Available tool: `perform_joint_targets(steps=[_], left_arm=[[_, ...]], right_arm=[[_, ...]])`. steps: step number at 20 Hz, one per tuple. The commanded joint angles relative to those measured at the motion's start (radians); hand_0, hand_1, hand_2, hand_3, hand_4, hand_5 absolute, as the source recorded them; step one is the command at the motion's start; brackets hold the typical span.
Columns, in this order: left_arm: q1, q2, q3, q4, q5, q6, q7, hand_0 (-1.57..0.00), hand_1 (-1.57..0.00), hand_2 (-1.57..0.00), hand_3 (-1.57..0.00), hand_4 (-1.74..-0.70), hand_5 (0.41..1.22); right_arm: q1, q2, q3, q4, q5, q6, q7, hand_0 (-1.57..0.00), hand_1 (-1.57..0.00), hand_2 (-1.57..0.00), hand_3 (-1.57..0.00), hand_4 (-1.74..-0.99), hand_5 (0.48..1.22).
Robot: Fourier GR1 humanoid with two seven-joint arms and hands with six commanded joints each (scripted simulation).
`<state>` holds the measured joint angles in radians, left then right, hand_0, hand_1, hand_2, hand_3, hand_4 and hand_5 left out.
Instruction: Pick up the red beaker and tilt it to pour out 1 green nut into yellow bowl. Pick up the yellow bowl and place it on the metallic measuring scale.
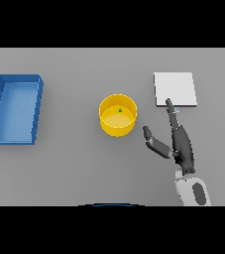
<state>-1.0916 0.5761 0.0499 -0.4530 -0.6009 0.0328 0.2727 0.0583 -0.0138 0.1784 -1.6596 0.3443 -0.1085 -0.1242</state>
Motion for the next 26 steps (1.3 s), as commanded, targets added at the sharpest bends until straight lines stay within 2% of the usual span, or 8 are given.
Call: perform_joint_targets(steps=[1, 6, 13, 17, 19, 21, 24, 26], left_arm=[[0.049, -0.002, 0.021, -0.051, 0.033, 0.01, 0.009, -1.57, -1.57, -1.57, -1.47, -1.74, 1.221], [0.27, -0.053, 0.06, -0.321, 0.126, 0.043, 0.148, -1.57, -1.57, -1.57, -1.45, -1.74, 1.221], [0.487, -0.132, 0.082, -0.565, 0.179, 0.099, 0.179, -1.57, -1.57, -1.57, -1.51, -1.74, 1.221], [0.572, -0.168, 0.084, -0.677, 0.193, 0.105, 0.251, -1.57, -1.57, -1.57, -1.55, -1.74, 1.123], [0.604, -0.17, 0.071, -0.702, 0.177, 0.108, 0.252, -1.57, -1.57, -1.57, -1.56, -1.74, 1.046], [0.622, -0.159, 0.06, -0.71, 0.157, 0.1, 0.246, -1.57, -1.57, -1.57, -1.56, -1.65, 0.941], [0.671, -0.142, 0.058, -0.757, 0.163, 0.071, 0.238, -1.57, -1.54, -1.5, -1.47, -1.28, 0.81], [0.676, -0.14, 0.05, -0.768, 0.171, 0.045, 0.236, -1.39, -1.22, -1.21, -1.14, -1.07, 0.749]], right_arm=[[-0.001, -0.003, 0.001, 0.001, 0.012, -0.007, 0.007, 0.0, 0.0, 0.0, 0.0, -1.052, 0.648], [0.006, -0.007, 0.01, -0.001, 0.013, 0.008, 0.004, 0.0, 0.0, 0.0, 0.0, -1.026, 0.648], [0.036, -0.014, 0.003, -0.001, -0.016, 0.025, -0.047, 0.0, 0.0, 0.0, 0.0, -1.004, 0.648], [0.031, -0.011, 0.0, -0.002, -0.018, 0.021, -0.042, 0.0, 0.0, 0.0, 0.0, -1.01, 0.65], [0.015, -0.014, -0.005, 0.006, -0.01, 0.012, -0.027, 0.0, 0.0, 0.0, 0.0, -1.013, 0.644], [0.018, -0.014, -0.004, 0.01, -0.008, 0.011, -0.037, 0.0, 0.0, 0.0, 0.0, -1.021, 0.636], [0.022, -0.013, -0.002, -0.003, -0.009, 0.013, -0.027, 0.0, 0.0, 0.0, 0.0, -1.012, 0.634], [0.023, -0.015, -0.006, 0.004, -0.019, 0.018, -0.04, 0.0, 0.0, 0.0, 0.0, -1.007, 0.635]])
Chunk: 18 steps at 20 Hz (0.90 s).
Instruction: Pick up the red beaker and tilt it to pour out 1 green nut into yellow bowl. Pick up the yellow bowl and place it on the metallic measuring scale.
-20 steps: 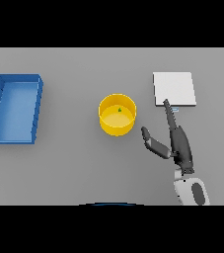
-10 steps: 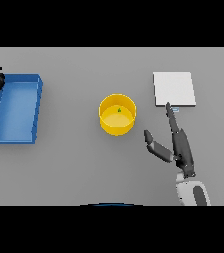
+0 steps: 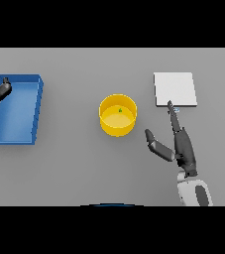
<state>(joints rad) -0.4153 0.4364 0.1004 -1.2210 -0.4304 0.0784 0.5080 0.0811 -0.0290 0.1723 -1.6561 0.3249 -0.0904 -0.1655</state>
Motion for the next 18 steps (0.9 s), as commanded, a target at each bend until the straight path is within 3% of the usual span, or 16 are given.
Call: perform_joint_targets(steps=[1, 4, 7, 11, 12, 13, 14, 18], left_arm=[[0.01, -0.006, -0.008, -0.016, 0.0, -0.009, 0.015, -1.21, -1.0, -1.02, -0.95, -1.0, 0.72], [0.014, 0.007, -0.025, -0.001, -0.004, -0.047, 0.012, -0.62, -0.51, -0.52, -0.49, -0.89, 0.666], [0.002, 0.012, -0.048, 0.04, -0.027, -0.061, -0.01, -0.32, -0.26, -0.27, -0.25, -0.82, 0.657], [-0.009, 0.011, -0.047, 0.059, -0.026, -0.052, -0.057, -0.13, -0.11, -0.11, -0.1, -0.79, 0.649], [0.002, 0.011, -0.047, 0.045, -0.024, -0.049, -0.072, -0.1, -0.08, -0.09, -0.08, -0.78, 0.651], [-0.008, 0.013, -0.047, 0.049, -0.028, -0.042, -0.075, -0.08, -0.07, -0.07, -0.07, -0.77, 0.655], [-0.014, 0.007, -0.051, 0.048, -0.034, -0.036, -0.067, -0.07, -0.05, -0.06, -0.05, -0.76, 0.657], [-0.021, 0.008, -0.049, 0.054, -0.026, -0.038, -0.09, -0.03, -0.02, -0.02, -0.02, -0.74, 0.664]], right_arm=[[0.014, 0.003, 0.003, -0.004, -0.001, 0.0, -0.011, 0.0, 0.0, 0.0, 0.0, -1.004, 0.636], [0.005, 0.006, 0.003, -0.009, -0.004, 0.001, 0.001, 0.0, 0.0, 0.0, 0.0, -1.008, 0.635], [0.004, 0.002, 0.004, -0.01, 0.003, 0.0, -0.001, 0.0, 0.0, 0.0, 0.0, -1.009, 0.639], [0.005, -0.001, 0.012, -0.002, 0.018, 0.0, 0.013, 0.0, 0.0, 0.0, 0.0, -1.021, 0.64], [-0.011, -0.013, 0.016, -0.005, 0.043, 0.0, 0.054, 0.0, 0.0, 0.0, 0.0, -1.02, 0.64], [-0.02, -0.038, 0.026, -0.008, 0.037, 0.038, 0.032, 0.0, 0.0, 0.0, 0.0, -1.014, 0.666], [-0.049, -0.067, 0.032, -0.007, 0.044, 0.072, 0.049, 0.0, 0.0, 0.0, 0.0, -1.005, 0.669], [-0.202, -0.218, 0.103, 0.033, 0.179, 0.198, 0.121, 0.0, 0.0, 0.0, 0.0, -1.094, 0.677]])
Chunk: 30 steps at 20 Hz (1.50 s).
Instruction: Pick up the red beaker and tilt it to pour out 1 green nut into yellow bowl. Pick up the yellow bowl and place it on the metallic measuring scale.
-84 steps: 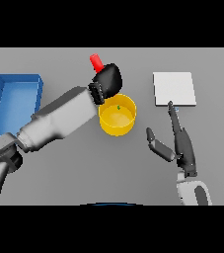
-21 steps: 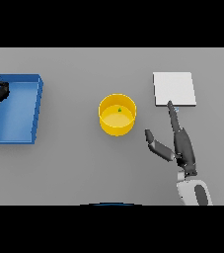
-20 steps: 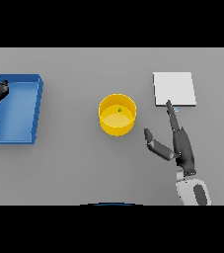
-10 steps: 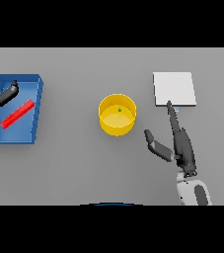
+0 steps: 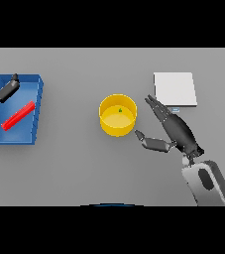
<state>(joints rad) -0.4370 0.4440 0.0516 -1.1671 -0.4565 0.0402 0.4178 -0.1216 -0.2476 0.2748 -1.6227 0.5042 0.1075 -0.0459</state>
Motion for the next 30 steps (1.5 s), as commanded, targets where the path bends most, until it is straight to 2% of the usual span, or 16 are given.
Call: perform_joint_targets(steps=[1, 4, 9, 12, 13, 16, 19, 25, 28, 30], left_arm=[[0.005, 0.002, 0.002, -0.002, 0.001, 0.002, -0.004, -0.02, -0.02, -0.02, -0.02, -0.74, 0.668], [0.017, 0.0, -0.007, -0.019, -0.004, -0.001, 0.008, -0.01, -0.01, -0.01, -0.01, -0.73, 0.68], [0.019, 0.009, -0.004, -0.021, -0.005, -0.007, 0.022, 0.0, 0.0, 0.0, 0.0, -0.74, 0.699], [0.027, 0.009, -0.003, -0.027, 0.0, -0.009, 0.012, 0.0, 0.0, 0.0, 0.0, -0.75, 0.704], [0.019, 0.006, -0.005, -0.021, 0.0, -0.012, 0.02, 0.0, 0.0, 0.0, 0.0, -0.74, 0.704], [0.013, 0.01, 0.0, -0.022, 0.008, -0.017, 0.021, 0.0, 0.0, 0.0, 0.0, -0.75, 0.704], [0.018, 0.023, 0.0, -0.018, 0.002, -0.02, 0.003, 0.0, 0.0, 0.0, 0.0, -0.74, 0.698], [0.027, 0.03, 0.007, -0.034, 0.009, -0.022, 0.003, 0.0, 0.0, 0.0, 0.0, -0.74, 0.697], [0.026, 0.03, 0.015, -0.022, 0.014, -0.018, -0.003, 0.0, 0.0, 0.0, 0.0, -0.74, 0.699], [0.025, 0.027, 0.011, -0.018, 0.011, -0.016, -0.002, 0.0, 0.0, 0.0, 0.0, -0.75, 0.698]], right_arm=[[-0.046, -0.031, 0.02, 0.023, 0.034, 0.027, 0.001, 0.0, 0.0, 0.0, 0.0, -1.122, 0.674], [-0.156, -0.083, 0.1, 0.074, 0.124, 0.102, -0.014, 0.0, 0.0, 0.0, 0.0, -1.192, 0.677], [-0.316, -0.167, 0.212, 0.165, 0.246, 0.194, -0.099, 0.0, 0.0, 0.0, 0.0, -1.226, 0.692], [-0.4, -0.181, 0.283, 0.237, 0.316, 0.236, -0.123, 0.0, 0.0, 0.0, 0.0, -1.218, 0.707], [-0.427, -0.16, 0.305, 0.268, 0.333, 0.24, -0.116, 0.0, 0.0, 0.0, 0.0, -1.215, 0.711], [-0.47, -0.15, 0.34, 0.318, 0.341, 0.291, -0.142, 0.0, 0.0, 0.0, 0.0, -1.218, 0.72], [-0.507, -0.113, 0.371, 0.373, 0.351, 0.32, -0.136, 0.0, 0.0, 0.0, 0.0, -1.231, 0.725], [-0.589, -0.081, 0.414, 0.465, 0.383, 0.343, -0.148, 0.0, 0.0, 0.0, 0.0, -1.258, 0.734], [-0.608, -0.054, 0.433, 0.521, 0.396, 0.354, -0.133, 0.0, 0.0, 0.0, 0.0, -1.263, 0.739], [-0.616, -0.051, 0.43, 0.541, 0.387, 0.37, -0.144, 0.0, 0.0, 0.0, 0.0, -1.27, 0.74]])
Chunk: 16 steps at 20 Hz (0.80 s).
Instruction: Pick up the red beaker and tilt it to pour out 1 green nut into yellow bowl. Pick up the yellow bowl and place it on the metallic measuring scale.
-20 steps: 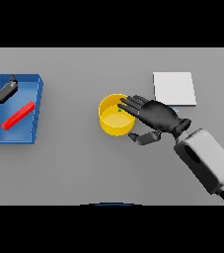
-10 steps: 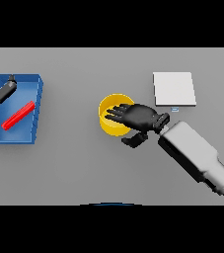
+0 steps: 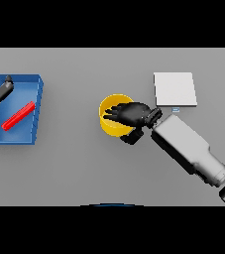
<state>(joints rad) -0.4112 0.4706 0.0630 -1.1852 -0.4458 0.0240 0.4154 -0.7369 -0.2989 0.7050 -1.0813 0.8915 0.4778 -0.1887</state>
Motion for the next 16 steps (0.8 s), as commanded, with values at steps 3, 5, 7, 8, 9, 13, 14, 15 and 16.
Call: perform_joint_targets(steps=[3, 5, 7, 8, 9, 13, 14, 15, 16], left_arm=[[0.005, 0.012, 0.004, -0.001, 0.003, -0.011, 0.003, 0.0, 0.0, 0.0, 0.0, -0.74, 0.697], [0.001, 0.008, 0.004, 0.013, 0.003, -0.006, -0.009, 0.0, 0.0, 0.0, 0.0, -0.75, 0.7], [-0.004, 0.005, 0.002, 0.011, -0.003, 0.001, 0.005, 0.0, 0.0, 0.0, 0.0, -0.75, 0.701], [-0.01, 0.004, 0.002, 0.016, -0.001, -0.003, -0.001, 0.0, 0.0, 0.0, 0.0, -0.75, 0.7], [-0.014, -0.004, -0.005, 0.008, -0.005, 0.002, 0.001, 0.0, 0.0, 0.0, 0.0, -0.76, 0.703], [0.004, 0.006, -0.004, -0.006, -0.005, -0.005, 0.002, 0.0, 0.0, 0.0, 0.0, -0.75, 0.7], [0.005, 0.003, -0.006, -0.009, -0.007, -0.003, 0.004, 0.0, 0.0, 0.0, 0.0, -0.75, 0.698], [0.017, 0.004, -0.007, -0.024, -0.01, 0.003, -0.002, 0.0, 0.0, 0.0, 0.0, -0.75, 0.695], [0.015, 0.011, -0.006, -0.024, -0.011, -0.001, 0.0, 0.0, 0.0, 0.0, 0.0, -0.75, 0.692]], right_arm=[[-0.008, 0.009, 0.0, 0.019, -0.006, 0.028, 0.015, 0.0, 0.0, -0.01, -0.05, -1.285, 0.753], [-0.007, 0.024, -0.01, 0.037, -0.016, 0.049, 0.048, 0.0, -0.01, -0.04, -0.1, -1.293, 0.776], [0.0, 0.023, -0.01, 0.019, -0.02, 0.07, 0.067, -0.16, -0.14, -0.15, -0.18, -1.321, 0.839], [0.0, 0.017, -0.009, 0.018, -0.02, 0.068, 0.051, -0.44, -0.42, -0.38, -0.24, -1.351, 0.915], [0.005, 0.015, -0.007, 0.015, -0.021, 0.061, 0.04, -0.67, -0.65, -0.61, -0.31, -1.394, 0.976], [-0.007, 0.007, -0.011, 0.017, -0.045, 0.105, 0.029, -1.2, -1.19, -1.13, -0.87, -1.594, 1.121], [0.0, 0.001, -0.009, 0.006, -0.048, 0.106, 0.032, -1.28, -1.27, -1.18, -1.01, -1.623, 1.141], [-0.009, 0.003, -0.005, 0.012, -0.05, 0.113, 0.031, -1.33, -1.33, -1.2, -1.12, -1.647, 1.157], [-0.011, 0.003, -0.005, 0.014, -0.054, 0.112, 0.032, -1.38, -1.38, -1.23, -1.21, -1.666, 1.17]])
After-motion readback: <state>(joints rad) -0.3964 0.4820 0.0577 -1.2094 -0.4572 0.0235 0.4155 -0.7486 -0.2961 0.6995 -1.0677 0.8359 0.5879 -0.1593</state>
